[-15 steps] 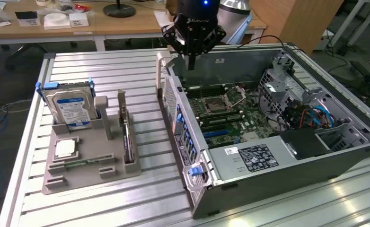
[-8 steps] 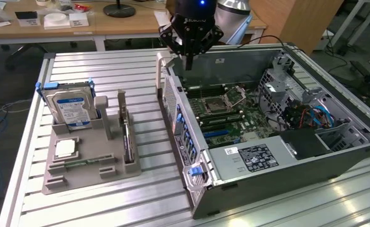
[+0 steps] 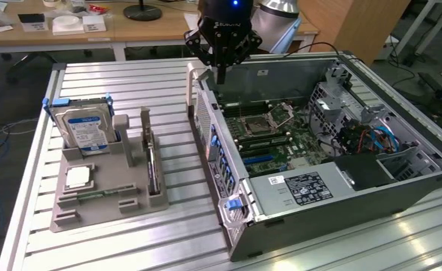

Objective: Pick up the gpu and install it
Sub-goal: 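Reach for the gpu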

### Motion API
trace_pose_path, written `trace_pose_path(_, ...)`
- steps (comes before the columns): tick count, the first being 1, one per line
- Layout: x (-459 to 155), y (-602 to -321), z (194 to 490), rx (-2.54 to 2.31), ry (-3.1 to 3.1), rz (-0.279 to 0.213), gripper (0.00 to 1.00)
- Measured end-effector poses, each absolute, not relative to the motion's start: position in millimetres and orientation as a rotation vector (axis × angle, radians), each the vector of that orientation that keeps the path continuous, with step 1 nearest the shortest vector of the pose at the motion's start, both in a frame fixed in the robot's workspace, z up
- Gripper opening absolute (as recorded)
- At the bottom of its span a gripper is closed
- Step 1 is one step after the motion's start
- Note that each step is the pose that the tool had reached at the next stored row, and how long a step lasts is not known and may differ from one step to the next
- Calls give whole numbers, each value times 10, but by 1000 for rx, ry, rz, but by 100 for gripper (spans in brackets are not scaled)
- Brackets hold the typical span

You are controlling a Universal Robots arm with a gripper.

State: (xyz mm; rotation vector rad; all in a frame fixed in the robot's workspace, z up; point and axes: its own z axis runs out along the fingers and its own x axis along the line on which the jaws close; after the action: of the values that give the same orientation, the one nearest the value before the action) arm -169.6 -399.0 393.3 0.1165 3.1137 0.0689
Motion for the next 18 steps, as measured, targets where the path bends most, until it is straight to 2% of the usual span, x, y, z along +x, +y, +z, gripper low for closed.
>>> trace_pose_path(18,-1896,-3990,3933,116,3114,69,11)
